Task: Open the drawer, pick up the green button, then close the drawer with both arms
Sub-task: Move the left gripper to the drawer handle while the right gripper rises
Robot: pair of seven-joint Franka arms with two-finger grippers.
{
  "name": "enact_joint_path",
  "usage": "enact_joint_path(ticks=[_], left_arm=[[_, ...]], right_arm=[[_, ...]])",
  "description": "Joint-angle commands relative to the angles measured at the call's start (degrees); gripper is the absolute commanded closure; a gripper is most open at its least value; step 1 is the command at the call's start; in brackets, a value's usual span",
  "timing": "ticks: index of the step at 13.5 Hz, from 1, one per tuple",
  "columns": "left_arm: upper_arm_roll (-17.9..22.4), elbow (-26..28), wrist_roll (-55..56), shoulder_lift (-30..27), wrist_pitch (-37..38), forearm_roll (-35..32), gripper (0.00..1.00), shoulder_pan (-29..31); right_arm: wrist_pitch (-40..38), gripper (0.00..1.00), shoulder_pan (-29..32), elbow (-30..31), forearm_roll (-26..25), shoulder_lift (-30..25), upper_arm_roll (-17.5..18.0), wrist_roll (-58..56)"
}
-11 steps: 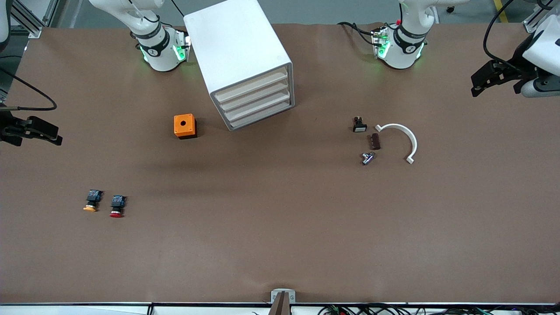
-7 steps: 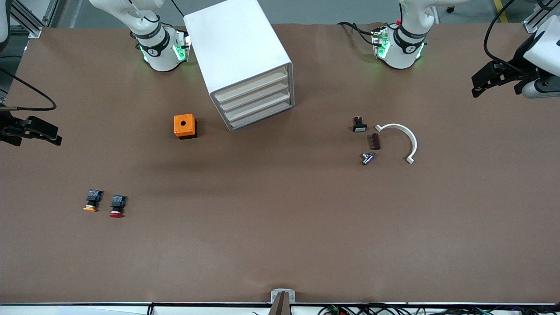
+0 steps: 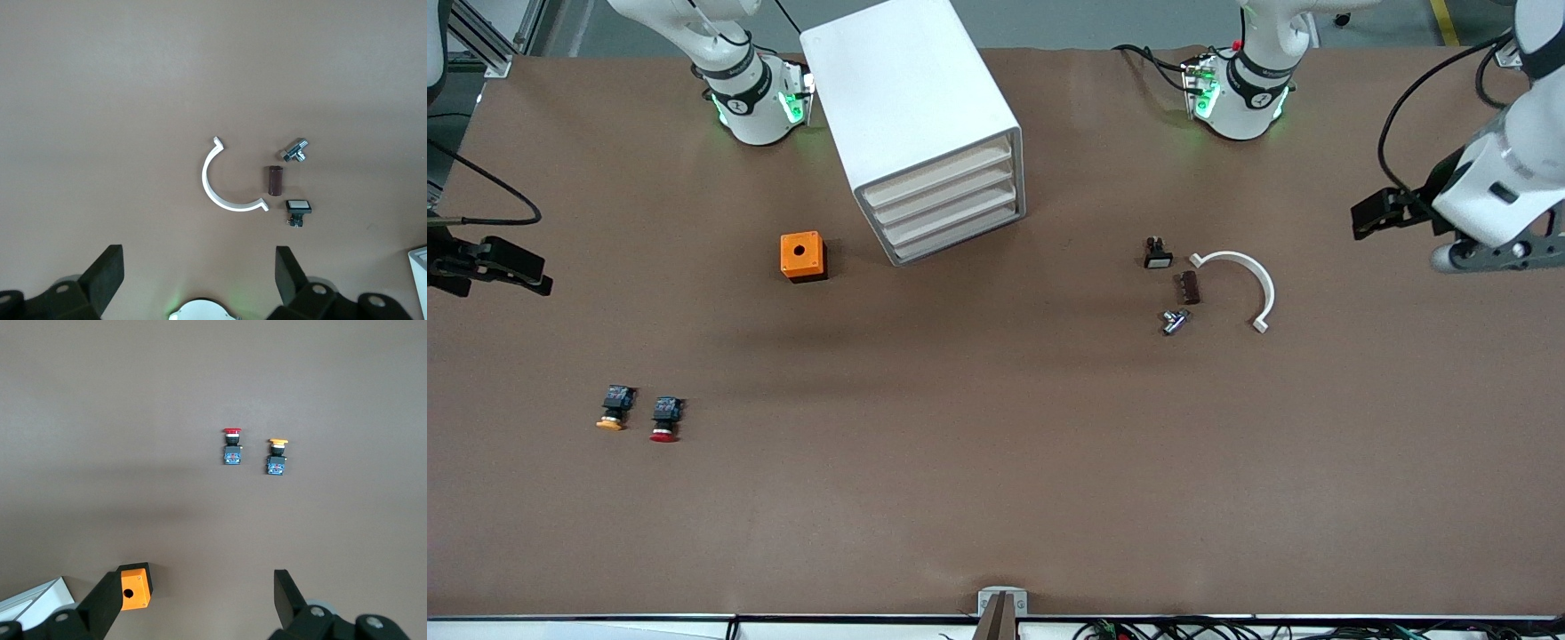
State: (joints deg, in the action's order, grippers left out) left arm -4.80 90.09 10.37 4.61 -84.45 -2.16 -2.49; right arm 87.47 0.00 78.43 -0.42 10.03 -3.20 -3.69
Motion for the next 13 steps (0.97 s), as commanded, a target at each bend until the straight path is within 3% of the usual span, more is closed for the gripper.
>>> enact_joint_path(ticks=[1,5,9,13], left_arm=[[-0.74,-5.43,11.8,9.42,-1.14,0.92,0.0,-2.94],[-1.36,-13.44,35.62,21.47,-3.07,2.06,0.0,-9.62],[-1.35,-13.63,54.03,26.76,-4.84,5.93,0.0,-13.32],[-1.44,-13.63,72.9,31.32,-6.25,18.54,0.0,-15.52]], right_arm=[[-0.9,0.0,-0.09,-1.35,-0.81,0.51,0.03,0.35],[-0.81,0.0,-0.09,-1.43,-0.81,0.51,0.03,0.52],[-0.81,0.0,-0.09,-1.35,-0.72,0.6,0.03,0.7],[-0.72,0.0,0.01,-1.43,-0.81,0.6,-0.05,0.26]])
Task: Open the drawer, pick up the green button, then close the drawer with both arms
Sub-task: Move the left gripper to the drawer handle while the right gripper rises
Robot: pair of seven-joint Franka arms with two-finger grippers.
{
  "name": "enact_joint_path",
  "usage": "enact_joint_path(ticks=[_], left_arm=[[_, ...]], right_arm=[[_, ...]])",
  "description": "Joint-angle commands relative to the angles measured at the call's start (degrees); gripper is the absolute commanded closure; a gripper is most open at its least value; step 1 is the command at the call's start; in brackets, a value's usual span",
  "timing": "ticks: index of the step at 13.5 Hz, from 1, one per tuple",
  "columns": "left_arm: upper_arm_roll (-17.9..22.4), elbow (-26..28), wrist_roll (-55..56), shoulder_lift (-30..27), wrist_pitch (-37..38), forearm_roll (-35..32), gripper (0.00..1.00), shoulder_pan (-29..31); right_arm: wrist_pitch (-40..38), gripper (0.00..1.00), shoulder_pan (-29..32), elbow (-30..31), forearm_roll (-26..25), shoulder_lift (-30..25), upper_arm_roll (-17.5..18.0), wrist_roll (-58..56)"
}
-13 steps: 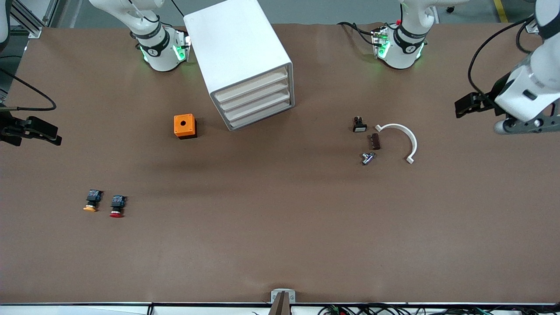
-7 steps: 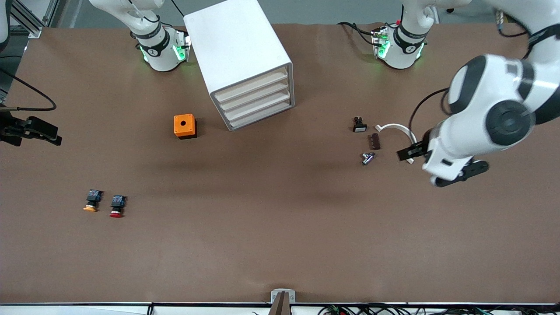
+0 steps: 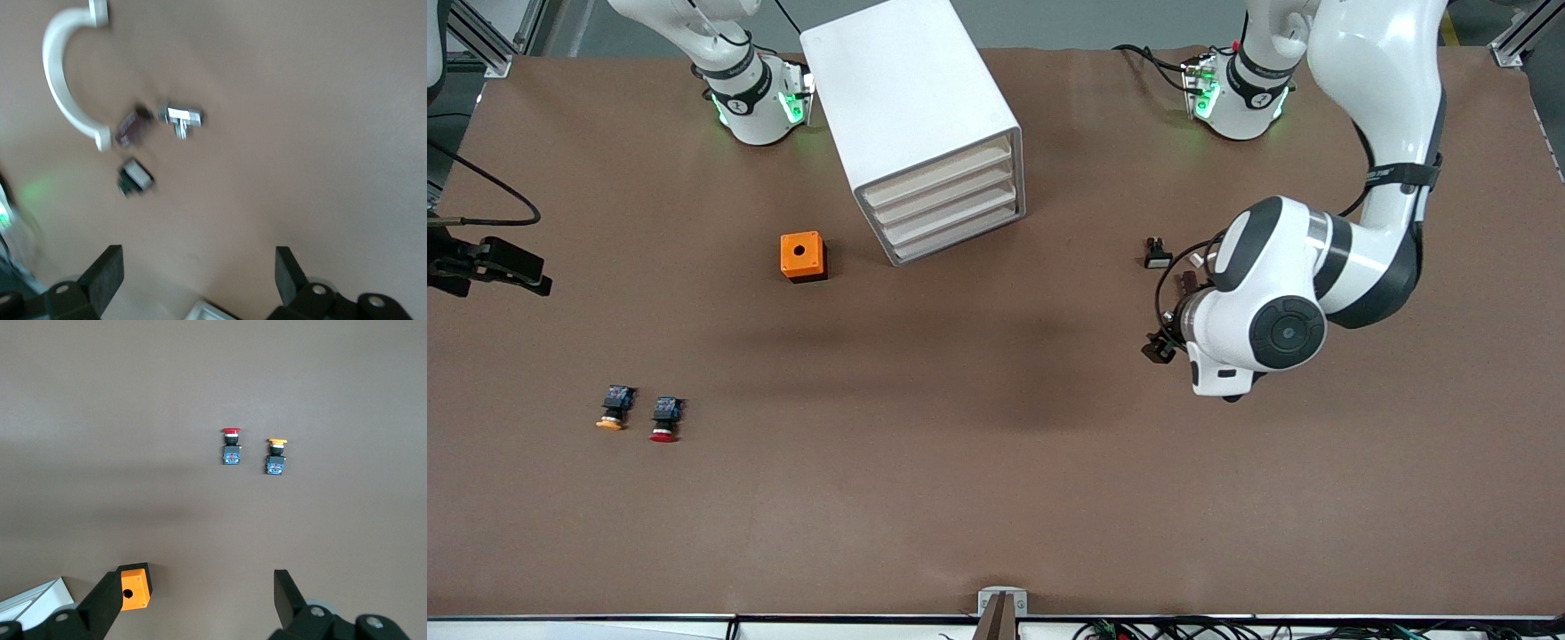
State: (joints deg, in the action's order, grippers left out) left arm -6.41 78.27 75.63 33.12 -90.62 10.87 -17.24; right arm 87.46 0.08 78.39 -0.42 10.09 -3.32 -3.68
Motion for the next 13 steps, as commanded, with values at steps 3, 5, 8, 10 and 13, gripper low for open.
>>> enact_joint_path(ticks=[3,5,8,10,13], left_arm=[[0.26,-1.81,17.34,5.55,-1.4,10.92,0.0,-1.22],[0.35,-1.54,19.55,7.38,-1.58,17.05,0.0,-0.95],[0.7,-1.54,19.99,10.2,-2.1,19.98,0.0,-0.78],[0.7,-1.54,22.7,10.21,-2.02,22.16,0.0,-1.21],[0.43,-1.45,29.47,10.21,-2.11,28.74,0.0,-1.91]], right_arm=[[-0.72,0.0,0.01,-1.31,-0.72,0.55,0.16,0.69],[-0.72,0.0,-0.16,-1.4,-0.72,0.63,0.16,0.78],[-0.71,0.0,-2.35,-1.31,-0.9,0.64,0.24,1.3],[-0.89,0.0,-4.02,-1.14,-0.46,0.64,0.33,7.68],[-0.89,0.0,-7.19,-1.14,-0.81,0.64,0.24,13.15]])
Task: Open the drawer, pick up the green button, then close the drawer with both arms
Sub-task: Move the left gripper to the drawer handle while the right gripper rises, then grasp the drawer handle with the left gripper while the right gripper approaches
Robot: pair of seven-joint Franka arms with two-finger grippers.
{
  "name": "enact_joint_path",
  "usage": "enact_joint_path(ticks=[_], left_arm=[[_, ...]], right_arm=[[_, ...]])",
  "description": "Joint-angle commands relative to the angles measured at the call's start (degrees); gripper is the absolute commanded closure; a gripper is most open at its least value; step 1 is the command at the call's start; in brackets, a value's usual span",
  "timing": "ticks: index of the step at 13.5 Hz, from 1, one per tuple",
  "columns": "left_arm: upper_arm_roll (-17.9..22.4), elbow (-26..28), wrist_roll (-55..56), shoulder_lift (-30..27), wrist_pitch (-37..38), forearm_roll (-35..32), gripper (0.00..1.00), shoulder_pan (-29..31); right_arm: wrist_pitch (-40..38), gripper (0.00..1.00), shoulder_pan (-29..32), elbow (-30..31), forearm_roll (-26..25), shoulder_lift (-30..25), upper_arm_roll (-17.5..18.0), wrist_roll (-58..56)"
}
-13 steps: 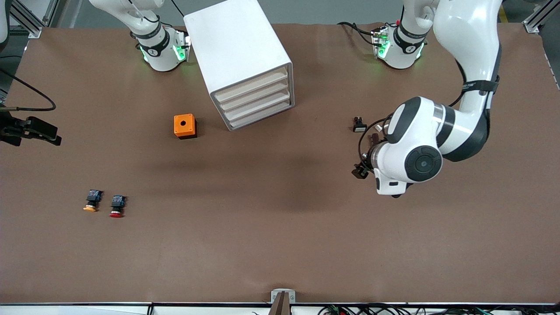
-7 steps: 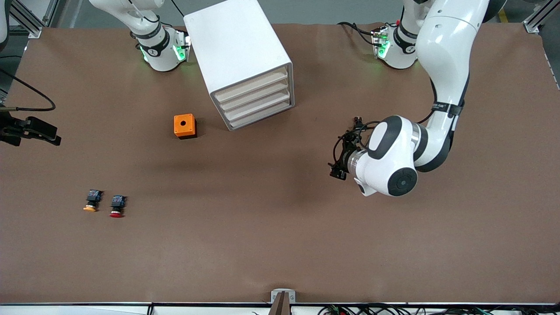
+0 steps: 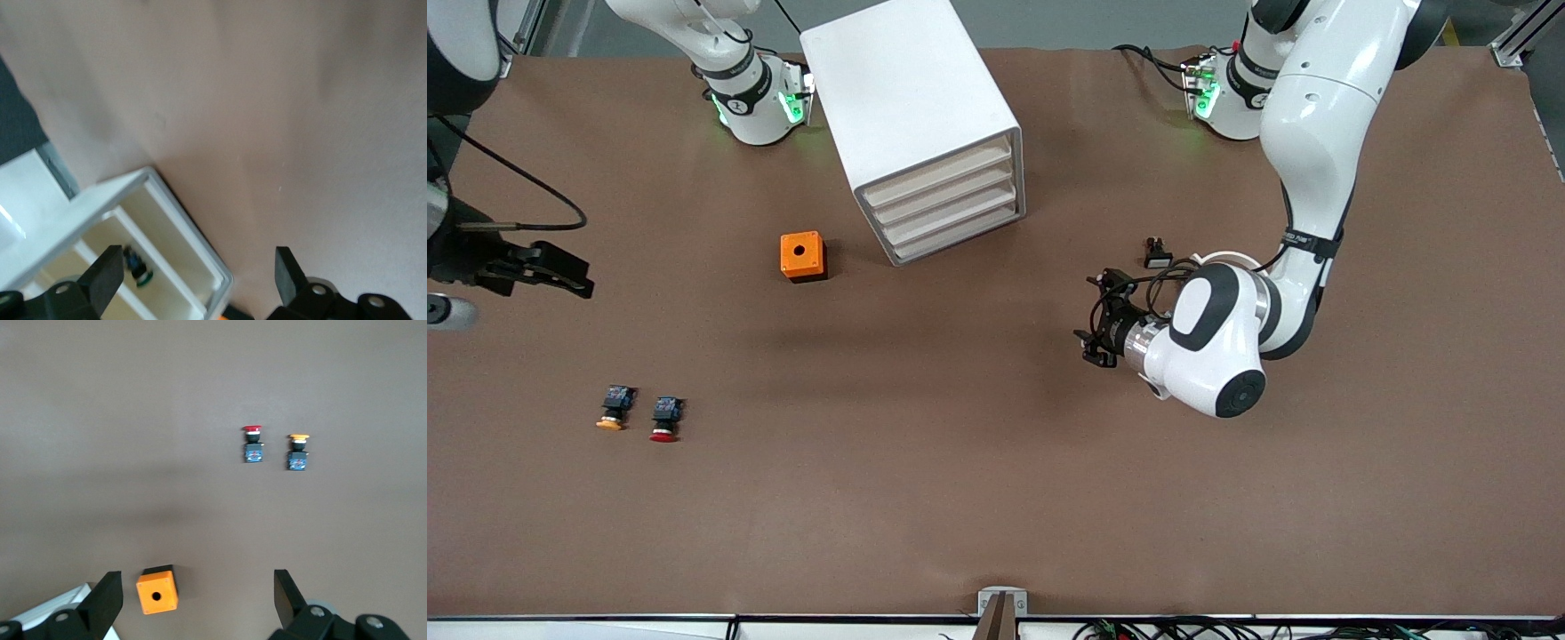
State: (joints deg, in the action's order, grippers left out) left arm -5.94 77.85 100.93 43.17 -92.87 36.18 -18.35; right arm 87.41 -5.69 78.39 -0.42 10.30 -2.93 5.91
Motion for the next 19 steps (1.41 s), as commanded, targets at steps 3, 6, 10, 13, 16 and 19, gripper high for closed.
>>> enact_joint_path(ticks=[3,6,10,13,16,19], left_arm=[[-0.3,-1.03,11.9,1.04,0.23,6.53,0.0,-2.56],[-0.21,-0.95,20.78,2.34,0.23,6.53,0.0,-7.91],[-0.3,-0.95,23.61,3.93,0.5,6.98,0.0,-11.53],[-0.3,-0.95,24.31,6.47,0.59,10.57,0.0,-15.04],[-0.3,-0.86,26.95,7.63,0.59,12.68,0.0,-17.5],[-0.3,-0.86,27.13,9.03,0.59,13.73,0.29,-19.71]], right_arm=[[-0.93,0.0,-2.65,-1.05,-0.64,0.51,-0.15,9.54],[-2.16,0.0,-4.41,-0.96,-0.64,0.86,-0.15,15.7],[-1.46,0.0,-4.94,-1.05,0.42,2.7,-0.06,17.2],[-1.02,0.0,-4.76,-0.87,2.96,3.32,-0.06,17.12],[-1.81,0.0,-8.27,-0.61,2.18,3.59,-0.15,21.74],[-1.81,0.0,-12.57,-0.52,2.27,3.59,-0.15,31.32]])
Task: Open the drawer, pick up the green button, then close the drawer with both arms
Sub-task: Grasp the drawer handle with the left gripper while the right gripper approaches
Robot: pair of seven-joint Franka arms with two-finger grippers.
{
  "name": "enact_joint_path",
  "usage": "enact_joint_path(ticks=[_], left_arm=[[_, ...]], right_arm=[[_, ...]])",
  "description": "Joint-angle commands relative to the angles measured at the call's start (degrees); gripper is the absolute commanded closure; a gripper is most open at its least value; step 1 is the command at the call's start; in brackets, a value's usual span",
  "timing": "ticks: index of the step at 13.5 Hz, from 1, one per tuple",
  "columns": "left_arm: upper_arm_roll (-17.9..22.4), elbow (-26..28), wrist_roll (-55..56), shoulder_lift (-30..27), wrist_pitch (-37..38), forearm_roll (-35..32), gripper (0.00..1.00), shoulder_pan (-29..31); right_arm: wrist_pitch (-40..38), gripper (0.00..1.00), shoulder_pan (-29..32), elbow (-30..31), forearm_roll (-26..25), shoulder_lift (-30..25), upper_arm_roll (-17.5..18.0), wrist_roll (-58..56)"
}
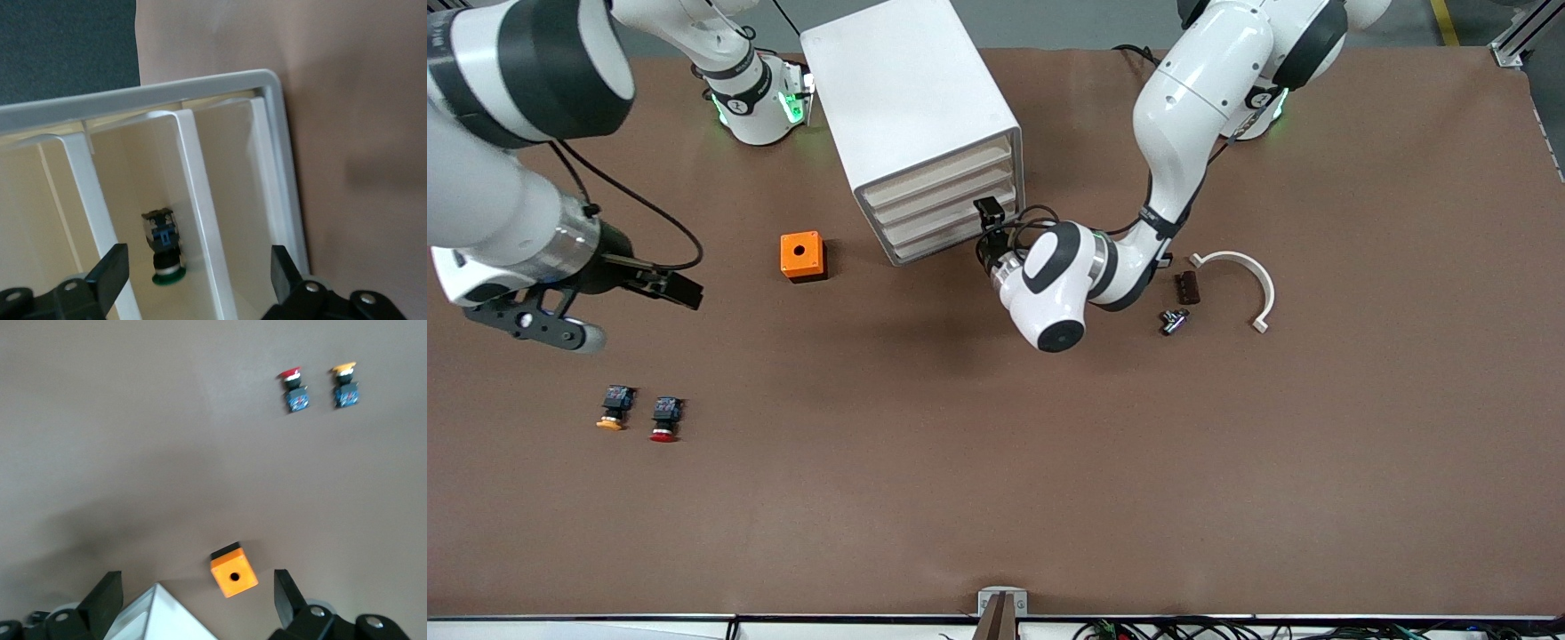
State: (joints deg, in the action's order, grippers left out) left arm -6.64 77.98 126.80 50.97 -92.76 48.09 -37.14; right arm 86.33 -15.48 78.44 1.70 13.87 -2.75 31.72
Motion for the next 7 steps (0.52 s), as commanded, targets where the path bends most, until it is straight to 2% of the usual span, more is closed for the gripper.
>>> enact_joint_path(ticks=[1,2,7], left_arm=[[0.4,-0.99,1.43,2.2,0.47,2.79,0.36,-1.0],[0.4,-1.08,1.86,2.99,0.47,3.24,0.39,-1.01],[0.4,-0.99,3.45,3.97,0.47,6.32,0.39,-1.18]], right_arm=[[-0.81,0.0,-4.02,-0.57,0.32,0.02,-0.33,8.94],[-0.72,0.0,-5.51,-0.57,0.41,0.02,-0.24,12.19],[-0.46,0.0,-10.62,-0.57,1.02,0.46,-0.24,24.25]])
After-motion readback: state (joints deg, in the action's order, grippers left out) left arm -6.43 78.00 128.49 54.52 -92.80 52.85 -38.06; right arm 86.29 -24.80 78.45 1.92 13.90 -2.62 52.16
